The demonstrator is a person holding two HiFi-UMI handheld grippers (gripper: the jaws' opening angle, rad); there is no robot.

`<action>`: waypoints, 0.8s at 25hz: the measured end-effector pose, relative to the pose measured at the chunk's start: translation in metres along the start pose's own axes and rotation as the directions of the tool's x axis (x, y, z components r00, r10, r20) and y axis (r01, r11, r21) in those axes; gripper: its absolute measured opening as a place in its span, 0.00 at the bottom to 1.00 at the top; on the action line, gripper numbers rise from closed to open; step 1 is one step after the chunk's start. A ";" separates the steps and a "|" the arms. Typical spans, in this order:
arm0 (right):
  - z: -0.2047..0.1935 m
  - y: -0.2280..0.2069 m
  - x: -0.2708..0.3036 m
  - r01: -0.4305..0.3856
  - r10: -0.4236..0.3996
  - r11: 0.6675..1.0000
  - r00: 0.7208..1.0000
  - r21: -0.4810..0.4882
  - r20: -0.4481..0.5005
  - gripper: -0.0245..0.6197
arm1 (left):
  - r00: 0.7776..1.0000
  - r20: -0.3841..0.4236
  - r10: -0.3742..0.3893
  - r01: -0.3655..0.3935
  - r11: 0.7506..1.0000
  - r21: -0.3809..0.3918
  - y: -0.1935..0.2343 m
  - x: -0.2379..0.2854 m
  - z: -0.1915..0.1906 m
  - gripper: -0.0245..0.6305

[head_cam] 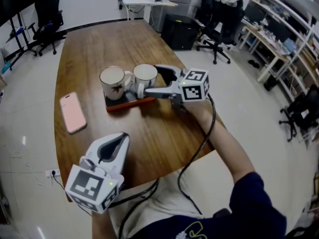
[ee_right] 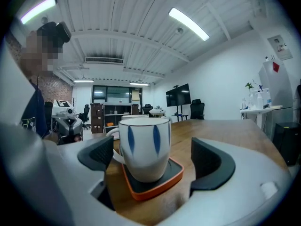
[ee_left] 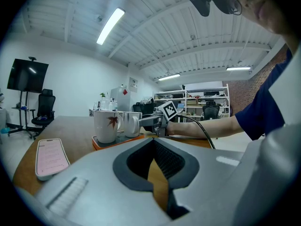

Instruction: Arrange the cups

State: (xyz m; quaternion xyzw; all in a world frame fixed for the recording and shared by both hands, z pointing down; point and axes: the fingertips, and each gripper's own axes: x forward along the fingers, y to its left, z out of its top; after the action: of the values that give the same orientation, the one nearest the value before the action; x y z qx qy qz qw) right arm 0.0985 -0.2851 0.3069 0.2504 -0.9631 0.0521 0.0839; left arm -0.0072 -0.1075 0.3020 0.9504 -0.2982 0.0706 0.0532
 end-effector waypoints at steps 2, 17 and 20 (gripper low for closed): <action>0.001 0.002 0.003 -0.014 0.014 1.000 1.000 -0.002 -0.001 0.82 | 1.000 0.000 0.004 -0.004 1.000 -0.004 0.000 0.000 0.003 0.04; 0.003 0.009 0.013 -0.053 0.053 0.999 0.999 -0.005 0.004 0.60 | 1.000 -0.003 0.005 -0.005 1.000 -0.004 -0.002 -0.001 0.003 0.04; 0.003 0.007 0.013 -0.052 0.052 0.999 0.999 -0.007 0.005 0.60 | 1.000 -0.001 0.008 -0.008 1.000 -0.005 -0.001 0.000 0.003 0.04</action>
State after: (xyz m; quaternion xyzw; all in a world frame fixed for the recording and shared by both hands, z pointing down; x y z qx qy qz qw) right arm 0.0833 -0.2851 0.3058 0.2253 -0.9696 0.0502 0.0808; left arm -0.0060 -0.1068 0.2990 0.9491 -0.3020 0.0705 0.0552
